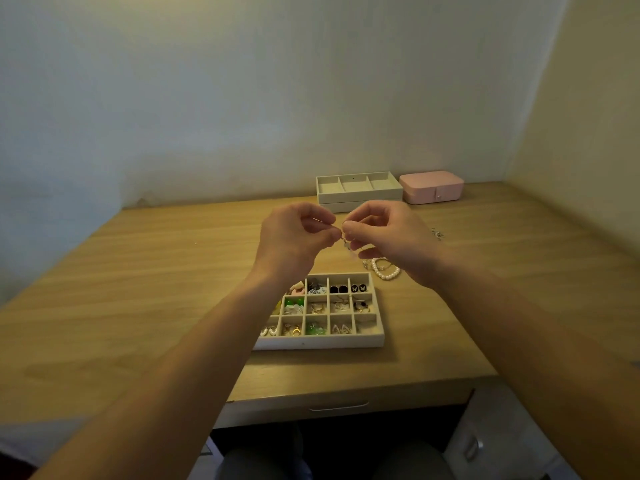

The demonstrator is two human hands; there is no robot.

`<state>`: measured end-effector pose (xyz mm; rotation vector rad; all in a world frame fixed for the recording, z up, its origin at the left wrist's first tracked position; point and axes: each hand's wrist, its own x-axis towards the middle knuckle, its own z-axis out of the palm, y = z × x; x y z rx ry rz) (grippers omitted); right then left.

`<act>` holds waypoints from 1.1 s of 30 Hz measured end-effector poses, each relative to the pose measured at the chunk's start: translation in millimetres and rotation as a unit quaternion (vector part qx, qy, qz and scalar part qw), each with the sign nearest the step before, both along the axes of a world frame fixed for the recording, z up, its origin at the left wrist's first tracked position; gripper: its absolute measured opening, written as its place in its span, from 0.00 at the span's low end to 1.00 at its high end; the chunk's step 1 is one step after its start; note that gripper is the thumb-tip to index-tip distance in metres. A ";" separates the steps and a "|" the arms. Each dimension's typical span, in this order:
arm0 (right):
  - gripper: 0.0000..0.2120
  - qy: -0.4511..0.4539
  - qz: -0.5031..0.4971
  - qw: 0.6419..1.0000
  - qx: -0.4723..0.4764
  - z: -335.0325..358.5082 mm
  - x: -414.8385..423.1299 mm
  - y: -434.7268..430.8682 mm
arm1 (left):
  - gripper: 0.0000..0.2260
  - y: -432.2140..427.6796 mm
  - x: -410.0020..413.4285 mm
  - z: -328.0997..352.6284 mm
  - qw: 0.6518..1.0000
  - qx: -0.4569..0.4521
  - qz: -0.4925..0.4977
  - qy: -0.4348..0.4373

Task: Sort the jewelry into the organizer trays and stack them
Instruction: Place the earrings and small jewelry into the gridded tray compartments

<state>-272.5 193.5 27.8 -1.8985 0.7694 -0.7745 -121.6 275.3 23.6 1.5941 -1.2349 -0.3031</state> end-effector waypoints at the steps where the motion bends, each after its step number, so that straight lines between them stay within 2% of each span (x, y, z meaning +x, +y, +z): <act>1: 0.02 0.006 0.005 1.000 -0.012 0.7 0.1 0.8 | 0.09 0.1 -0.6 -0.7 1.000 0.004 -0.002 -0.006; 5: 0.03 0.045 0.031 0.998 -0.017 3.8 -1.1 2.8 | 0.09 2.1 -1.4 -5.5 1.000 0.018 -0.016 0.013; 9: 0.04 0.025 0.040 0.999 0.019 3.4 -5.7 1.7 | 0.05 10.4 -6.8 -13.0 0.986 0.004 -0.063 0.156; 13: 0.06 -0.004 0.043 0.996 0.074 -2.3 -6.0 1.8 | 0.11 14.8 -14.4 -25.3 0.952 0.066 -0.128 0.271; 16: 0.08 -0.023 0.047 0.991 0.122 -7.6 -4.6 2.2 | 0.12 15.8 -16.6 -30.9 0.931 0.074 -0.138 0.330; 21: 0.13 -0.006 0.034 0.990 0.136 -13.4 -7.4 0.4 | 0.10 17.8 -11.3 -36.5 0.930 0.080 -0.140 0.330; 28: 0.06 0.093 0.089 0.989 0.071 -24.4 -20.9 -10.3 | 0.10 17.5 -3.4 -45.1 0.919 0.097 -0.138 0.355; 33: 0.07 0.138 0.098 0.985 0.024 -32.6 -26.7 -19.1 | 0.09 17.2 -0.8 -51.3 0.938 0.131 -0.121 0.298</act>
